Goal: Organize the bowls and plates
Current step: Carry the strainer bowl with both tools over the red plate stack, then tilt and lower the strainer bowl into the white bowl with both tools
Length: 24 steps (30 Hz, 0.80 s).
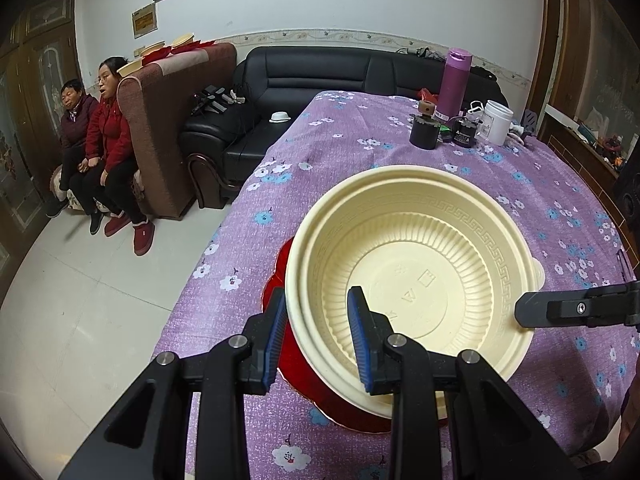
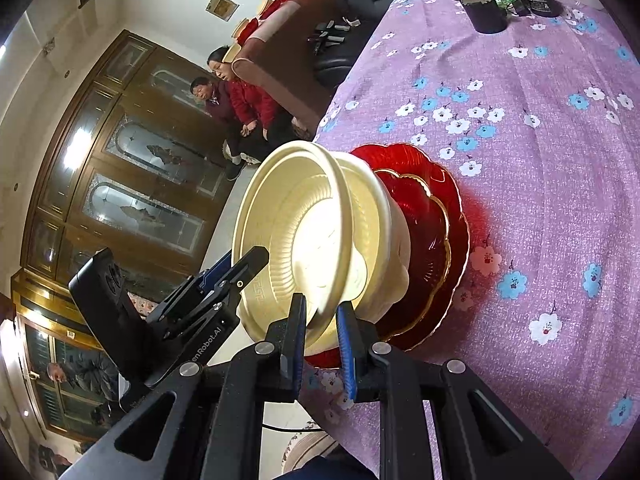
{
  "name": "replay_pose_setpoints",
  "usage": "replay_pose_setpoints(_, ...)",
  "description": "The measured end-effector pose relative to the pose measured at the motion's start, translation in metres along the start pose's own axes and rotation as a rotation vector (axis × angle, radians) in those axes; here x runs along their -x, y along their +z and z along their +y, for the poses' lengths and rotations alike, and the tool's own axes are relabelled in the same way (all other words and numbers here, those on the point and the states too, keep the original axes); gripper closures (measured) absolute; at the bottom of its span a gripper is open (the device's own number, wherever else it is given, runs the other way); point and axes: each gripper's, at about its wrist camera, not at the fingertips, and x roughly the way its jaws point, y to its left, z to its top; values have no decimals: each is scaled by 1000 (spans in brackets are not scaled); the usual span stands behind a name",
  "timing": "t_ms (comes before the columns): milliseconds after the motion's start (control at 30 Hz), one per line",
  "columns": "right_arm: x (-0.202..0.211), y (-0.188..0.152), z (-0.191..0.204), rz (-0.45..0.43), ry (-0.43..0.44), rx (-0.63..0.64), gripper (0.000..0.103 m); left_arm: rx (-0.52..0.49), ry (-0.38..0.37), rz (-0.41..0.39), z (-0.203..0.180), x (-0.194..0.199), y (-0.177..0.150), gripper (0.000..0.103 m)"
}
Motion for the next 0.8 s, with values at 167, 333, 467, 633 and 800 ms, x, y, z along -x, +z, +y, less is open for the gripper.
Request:
replay_pose_setpoints(167, 1, 0, 2, -5, -9, 7, 84, -9, 13, -5, -1, -1, 0, 74)
replay_pose_setpoints(333, 4, 0, 2, -19, -24, 7, 84, -8, 16, -4, -1, -1, 1, 72)
replay_pose_setpoints(467, 7, 0, 0, -25, -27, 2, 84, 0, 19, -2, 2, -2, 1, 72)
replay_pose_setpoints(633, 9, -2, 0, -28, -28, 1, 84, 14, 18, -3, 4, -1, 1, 60)
replay_pose_setpoints(800, 14, -3, -3, -41, -32, -1, 82, 29, 28, -9, 8, 1, 0, 57)
